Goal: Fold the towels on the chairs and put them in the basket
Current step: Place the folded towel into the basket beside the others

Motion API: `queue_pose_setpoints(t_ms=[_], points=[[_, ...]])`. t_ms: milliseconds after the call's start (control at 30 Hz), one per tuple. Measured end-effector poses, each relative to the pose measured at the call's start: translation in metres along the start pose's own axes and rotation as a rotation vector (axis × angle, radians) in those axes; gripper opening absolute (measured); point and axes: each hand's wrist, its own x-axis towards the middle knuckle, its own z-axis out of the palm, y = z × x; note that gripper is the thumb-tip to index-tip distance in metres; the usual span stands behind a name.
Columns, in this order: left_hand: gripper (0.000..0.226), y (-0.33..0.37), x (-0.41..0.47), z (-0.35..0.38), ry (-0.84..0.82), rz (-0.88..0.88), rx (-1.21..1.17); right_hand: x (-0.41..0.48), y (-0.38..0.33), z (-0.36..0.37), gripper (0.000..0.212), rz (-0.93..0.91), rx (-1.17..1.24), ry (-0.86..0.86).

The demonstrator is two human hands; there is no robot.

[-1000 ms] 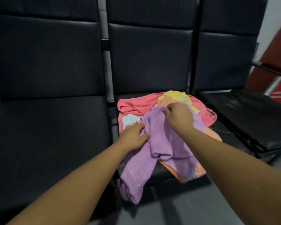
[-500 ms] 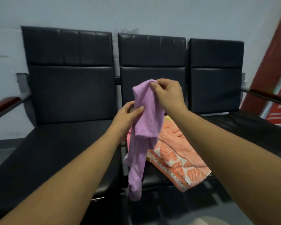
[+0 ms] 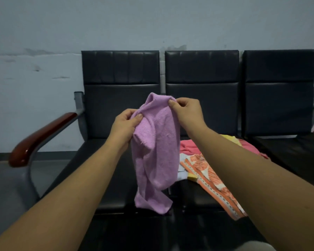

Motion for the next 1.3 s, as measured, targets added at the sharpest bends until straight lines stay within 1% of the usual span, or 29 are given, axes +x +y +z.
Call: queue_pose_setpoints(t_ms=[100, 167, 300, 367, 433, 500, 533, 600, 667, 733, 800, 867, 900, 967, 1033, 1100, 1133, 1167, 1200, 1267, 1300], points=[[0.007, -0.012, 0.007, -0.027, 0.081, 0.024, 0.091, -0.003, 0.01, 0.026, 0.016, 0.028, 0.051, -0.05], [0.009, -0.027, 0.008, -0.042, 0.138, 0.034, 0.204, -0.006, 0.024, 0.044, 0.015, 0.048, 0.026, -0.1], [0.009, -0.08, 0.002, -0.073, 0.157, 0.07, 0.513, -0.019, 0.071, 0.077, 0.015, 0.056, -0.206, -0.193], [0.011, -0.112, -0.001, -0.087, 0.141, 0.057, 0.633, -0.03, 0.1, 0.09, 0.017, 0.05, -0.315, -0.209], [0.009, -0.129, -0.001, -0.096, 0.118, 0.034, 0.724, -0.041, 0.127, 0.099, 0.023, 0.049, -0.374, -0.245], [0.006, -0.135, 0.006, -0.102, 0.145, 0.039, 0.734, -0.045, 0.149, 0.107, 0.029, 0.021, -0.455, -0.308], [0.007, -0.137, 0.01, -0.104, 0.164, 0.043, 0.721, -0.044, 0.156, 0.109, 0.029, 0.016, -0.497, -0.329], [0.01, -0.138, 0.015, -0.105, 0.19, 0.028, 0.703, -0.038, 0.159, 0.109, 0.03, 0.018, -0.535, -0.283], [0.017, -0.14, 0.02, -0.107, 0.225, 0.002, 0.686, -0.03, 0.159, 0.112, 0.032, 0.061, -0.473, -0.189], [0.025, -0.139, 0.023, -0.111, 0.283, -0.012, 0.655, -0.026, 0.159, 0.116, 0.033, 0.145, -0.356, -0.117], [0.029, -0.137, 0.025, -0.117, 0.367, -0.013, 0.631, -0.027, 0.159, 0.119, 0.033, 0.251, -0.241, -0.073], [0.031, -0.138, 0.025, -0.125, 0.411, -0.049, 0.666, -0.029, 0.162, 0.122, 0.032, 0.313, -0.2, -0.069], [0.033, -0.14, 0.023, -0.13, 0.395, -0.097, 0.702, -0.03, 0.164, 0.123, 0.032, 0.329, -0.207, -0.088], [0.037, -0.146, 0.018, -0.137, 0.31, -0.216, 0.771, -0.033, 0.167, 0.128, 0.032, 0.358, -0.202, -0.15], [0.04, -0.148, 0.014, -0.143, 0.252, -0.303, 0.787, -0.03, 0.164, 0.132, 0.033, 0.398, -0.191, -0.21], [0.041, -0.153, 0.011, -0.148, 0.246, -0.34, 0.748, -0.017, 0.154, 0.136, 0.03, 0.453, -0.166, -0.249], [0.042, -0.155, 0.011, -0.149, 0.247, -0.341, 0.697, -0.006, 0.146, 0.141, 0.027, 0.478, -0.15, -0.261], [0.041, -0.156, 0.011, -0.149, 0.259, -0.329, 0.592, 0.006, 0.138, 0.144, 0.025, 0.473, -0.151, -0.268], [0.038, -0.156, 0.012, -0.147, 0.278, -0.312, 0.419, 0.021, 0.131, 0.149, 0.025, 0.426, -0.173, -0.265], [0.027, -0.147, 0.018, -0.142, 0.311, -0.255, -0.098, 0.049, 0.115, 0.161, 0.023, 0.302, -0.175, -0.224], [0.02, -0.145, 0.024, -0.14, 0.311, -0.226, -0.309, 0.057, 0.106, 0.166, 0.018, 0.26, -0.137, -0.223]])
